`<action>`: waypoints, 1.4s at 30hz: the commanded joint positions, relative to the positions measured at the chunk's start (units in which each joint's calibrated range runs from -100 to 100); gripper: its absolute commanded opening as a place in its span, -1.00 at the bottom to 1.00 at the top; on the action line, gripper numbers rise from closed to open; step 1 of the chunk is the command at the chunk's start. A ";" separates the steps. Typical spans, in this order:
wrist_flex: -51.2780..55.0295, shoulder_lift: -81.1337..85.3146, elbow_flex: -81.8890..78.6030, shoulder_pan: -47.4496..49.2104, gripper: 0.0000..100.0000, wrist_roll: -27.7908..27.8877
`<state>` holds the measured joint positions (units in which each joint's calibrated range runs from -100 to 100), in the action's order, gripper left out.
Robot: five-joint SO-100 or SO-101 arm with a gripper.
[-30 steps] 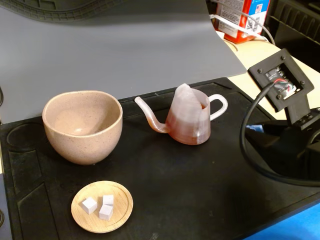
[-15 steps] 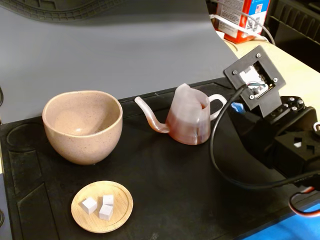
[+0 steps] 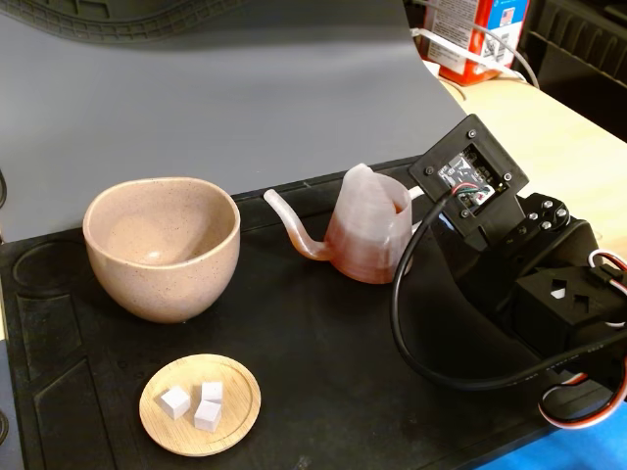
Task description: Pick up a kettle and pour liquid into a cup.
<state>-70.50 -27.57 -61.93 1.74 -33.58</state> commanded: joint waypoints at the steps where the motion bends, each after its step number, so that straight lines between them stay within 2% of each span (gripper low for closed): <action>1: -0.18 0.18 1.86 -0.03 -0.77 0.28; 9: -3.73 -8.01 10.20 0.89 -0.77 0.28; 11: -3.30 -8.18 12.38 0.73 -0.77 2.69; 28: -2.95 -8.27 13.74 -2.00 -0.77 2.85; 42: -2.86 -12.96 20.82 -1.93 -0.77 2.54</action>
<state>-73.22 -41.01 -42.84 0.38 -30.91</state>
